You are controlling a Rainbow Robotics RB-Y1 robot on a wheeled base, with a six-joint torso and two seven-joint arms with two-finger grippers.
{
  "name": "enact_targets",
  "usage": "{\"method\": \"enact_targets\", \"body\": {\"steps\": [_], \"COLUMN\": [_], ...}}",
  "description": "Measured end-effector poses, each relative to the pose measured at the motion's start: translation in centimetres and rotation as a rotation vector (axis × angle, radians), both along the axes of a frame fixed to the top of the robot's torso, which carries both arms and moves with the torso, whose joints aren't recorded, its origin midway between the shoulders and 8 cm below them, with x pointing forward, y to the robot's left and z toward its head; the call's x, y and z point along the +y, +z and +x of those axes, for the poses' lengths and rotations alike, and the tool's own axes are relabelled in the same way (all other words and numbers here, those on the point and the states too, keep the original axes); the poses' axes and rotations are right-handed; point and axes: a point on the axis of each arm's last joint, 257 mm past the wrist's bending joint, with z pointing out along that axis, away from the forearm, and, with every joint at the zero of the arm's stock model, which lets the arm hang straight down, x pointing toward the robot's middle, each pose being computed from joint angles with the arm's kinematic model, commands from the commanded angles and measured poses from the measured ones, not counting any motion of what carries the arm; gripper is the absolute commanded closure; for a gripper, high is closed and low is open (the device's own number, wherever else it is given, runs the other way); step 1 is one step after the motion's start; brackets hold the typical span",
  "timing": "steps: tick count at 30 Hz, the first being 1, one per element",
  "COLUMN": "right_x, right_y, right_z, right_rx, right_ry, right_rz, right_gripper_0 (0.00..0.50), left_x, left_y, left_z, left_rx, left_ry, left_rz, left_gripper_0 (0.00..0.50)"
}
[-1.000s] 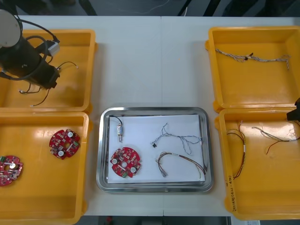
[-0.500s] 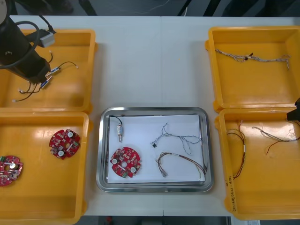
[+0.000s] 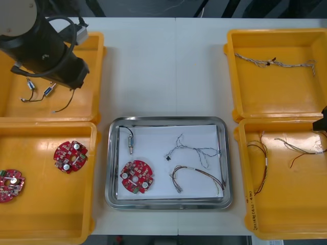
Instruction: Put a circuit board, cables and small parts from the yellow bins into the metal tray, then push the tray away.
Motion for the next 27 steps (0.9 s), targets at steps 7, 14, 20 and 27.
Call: {"method": "enact_targets", "body": {"steps": [7,14,20,27], "right_x": [0.0,0.0,0.0,0.0], "right_y": [0.0,0.0,0.0,0.0], "right_z": [0.0,0.0,0.0,0.0], "right_rx": [0.0,0.0,-0.001,-0.001], "right_ry": [0.0,0.0,0.0,0.0], "right_rz": [0.0,0.0,-0.001,-0.001], "right_gripper_0": [0.0,0.0,0.0,0.0], "left_x": [-4.6,-8.6,-11.4,-13.4], "left_y": [-0.4,-2.1,-3.5,-5.8], "left_z": [-0.8,-2.1,-3.4,-5.2], "left_rx": [-0.019,-0.005,0.021,0.055], "left_ry": [-0.032,-0.051,0.077,0.087], "left_rz": [-0.026,-0.029,-0.09,-0.063], "left_gripper_0": [0.5,0.5,0.5,0.5]}}
